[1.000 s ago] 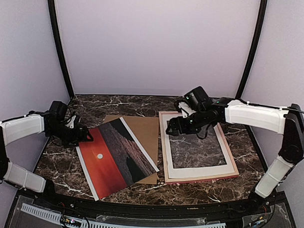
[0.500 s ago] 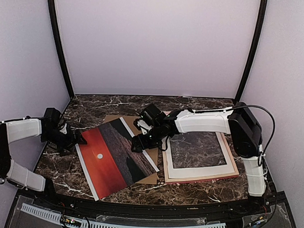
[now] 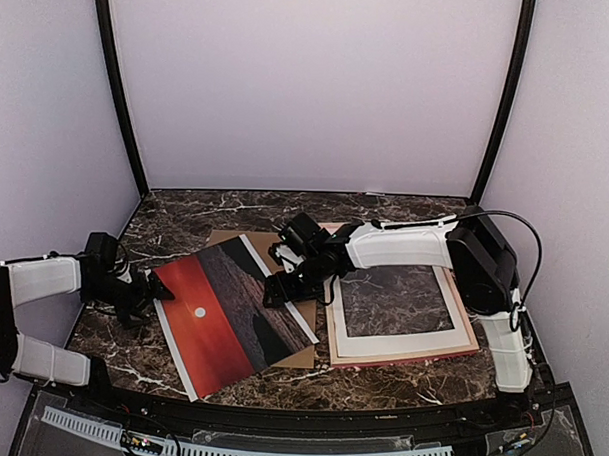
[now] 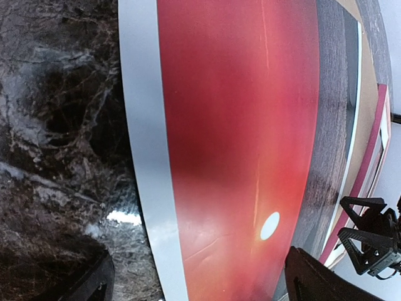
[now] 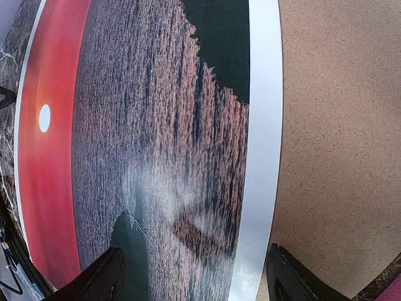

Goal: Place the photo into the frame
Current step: Pick up the photo from the backboard.

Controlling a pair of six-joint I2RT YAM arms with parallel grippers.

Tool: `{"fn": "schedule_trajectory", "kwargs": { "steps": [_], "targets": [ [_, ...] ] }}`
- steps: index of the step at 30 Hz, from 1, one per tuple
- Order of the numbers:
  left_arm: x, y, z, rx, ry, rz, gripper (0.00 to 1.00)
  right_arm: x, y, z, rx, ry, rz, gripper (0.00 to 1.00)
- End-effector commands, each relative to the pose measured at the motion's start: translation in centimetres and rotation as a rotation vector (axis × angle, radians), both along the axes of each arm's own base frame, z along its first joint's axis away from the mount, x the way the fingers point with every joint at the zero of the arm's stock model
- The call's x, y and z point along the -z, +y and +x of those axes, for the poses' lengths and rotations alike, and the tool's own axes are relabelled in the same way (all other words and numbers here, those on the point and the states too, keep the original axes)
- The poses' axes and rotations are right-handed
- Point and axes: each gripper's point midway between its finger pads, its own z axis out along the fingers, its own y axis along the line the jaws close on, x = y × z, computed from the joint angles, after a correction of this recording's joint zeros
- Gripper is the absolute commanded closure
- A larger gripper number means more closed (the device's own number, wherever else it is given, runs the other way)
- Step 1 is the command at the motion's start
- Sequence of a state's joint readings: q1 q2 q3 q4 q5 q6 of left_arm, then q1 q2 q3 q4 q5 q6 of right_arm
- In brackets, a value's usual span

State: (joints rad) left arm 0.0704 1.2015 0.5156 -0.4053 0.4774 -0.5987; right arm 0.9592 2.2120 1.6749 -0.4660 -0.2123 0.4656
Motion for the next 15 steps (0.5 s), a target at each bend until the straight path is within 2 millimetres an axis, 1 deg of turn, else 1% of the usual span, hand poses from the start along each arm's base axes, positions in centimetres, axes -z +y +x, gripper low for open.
{"fn": "schedule_trajectory", "kwargs": {
  "steps": [1, 12, 15],
  "targets": [
    [0.3, -0.4, -0.5, -0.027, 0.013, -0.042, 0.04, 1.0, 0.3, -0.3, 0.004, 0.033, 0.003, 0.22],
    [1.9, -2.2, -1.2, -0.005, 0.025, -0.125, 0.14, 2.2, 0.2, -1.2, 0.044, 0.105, 0.018, 0.24],
    [1.5, -2.4, -0.7, 0.004, -0.011, -0.137, 0.15, 2.4, 0.2, -1.3, 0.049, 0.120, 0.023, 0.24]
  ]
}}
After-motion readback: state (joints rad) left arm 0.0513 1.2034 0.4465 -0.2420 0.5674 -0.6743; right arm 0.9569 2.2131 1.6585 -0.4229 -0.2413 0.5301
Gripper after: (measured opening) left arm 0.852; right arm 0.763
